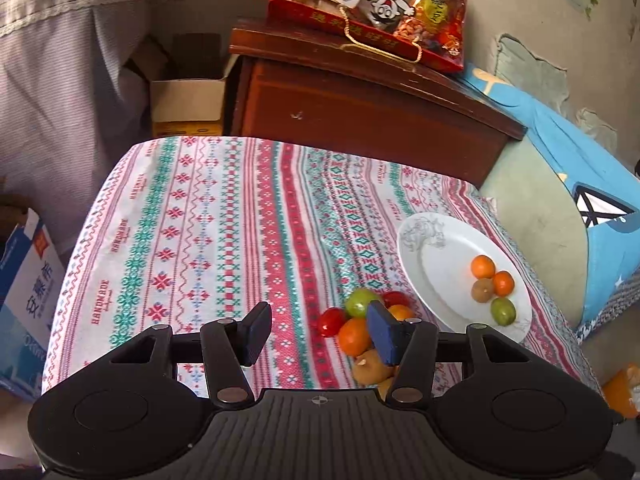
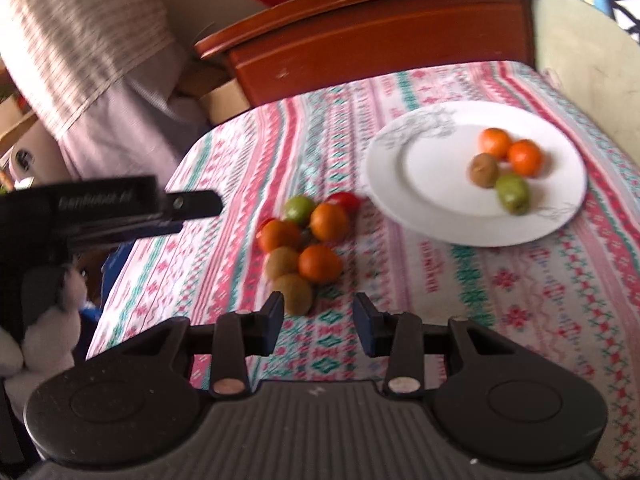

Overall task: Organize fruits
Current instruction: 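Move both open tools back to the fruit cluster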

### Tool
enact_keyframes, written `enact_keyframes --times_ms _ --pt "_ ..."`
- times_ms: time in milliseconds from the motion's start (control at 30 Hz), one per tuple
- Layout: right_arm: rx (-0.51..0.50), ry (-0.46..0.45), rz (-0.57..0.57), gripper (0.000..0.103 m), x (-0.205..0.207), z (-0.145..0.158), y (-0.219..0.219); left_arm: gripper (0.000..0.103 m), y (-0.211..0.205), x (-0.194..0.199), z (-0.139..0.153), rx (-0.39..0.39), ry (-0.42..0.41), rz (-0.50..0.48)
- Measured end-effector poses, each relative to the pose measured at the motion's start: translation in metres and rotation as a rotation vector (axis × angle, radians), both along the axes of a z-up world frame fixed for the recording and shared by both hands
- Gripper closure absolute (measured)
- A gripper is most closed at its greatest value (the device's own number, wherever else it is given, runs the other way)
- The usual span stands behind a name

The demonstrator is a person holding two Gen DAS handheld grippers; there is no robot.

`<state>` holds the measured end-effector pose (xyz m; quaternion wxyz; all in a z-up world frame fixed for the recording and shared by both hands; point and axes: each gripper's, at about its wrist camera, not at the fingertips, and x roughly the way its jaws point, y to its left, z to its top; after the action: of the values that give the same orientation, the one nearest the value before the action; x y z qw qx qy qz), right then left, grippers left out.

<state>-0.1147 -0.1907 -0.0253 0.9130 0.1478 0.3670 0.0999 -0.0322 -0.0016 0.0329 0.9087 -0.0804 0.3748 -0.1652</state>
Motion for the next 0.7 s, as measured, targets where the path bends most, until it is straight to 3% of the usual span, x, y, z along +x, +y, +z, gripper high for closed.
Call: enact_keyframes --times_ms 233,400,467,700 --pt "-0.046 0.008 0.016 0.063 0.011 -0.010 0.014 0.052 0.006 0.001 -0.003 -0.005 0.008 0.008" --pt "-0.065 -0.006 0.031 0.070 0.015 -0.012 0.022 0.053 0.008 0.002 -0.006 -0.005 0.011 0.007" --pt "-0.070 -0.009 0.035 0.075 0.017 -0.013 0.023 0.053 0.008 0.000 -0.008 -0.001 0.012 0.000" --pt "-0.080 -0.004 0.021 0.077 0.011 -0.009 0.017 0.055 -0.002 -0.006 -0.015 0.018 0.019 -0.061"
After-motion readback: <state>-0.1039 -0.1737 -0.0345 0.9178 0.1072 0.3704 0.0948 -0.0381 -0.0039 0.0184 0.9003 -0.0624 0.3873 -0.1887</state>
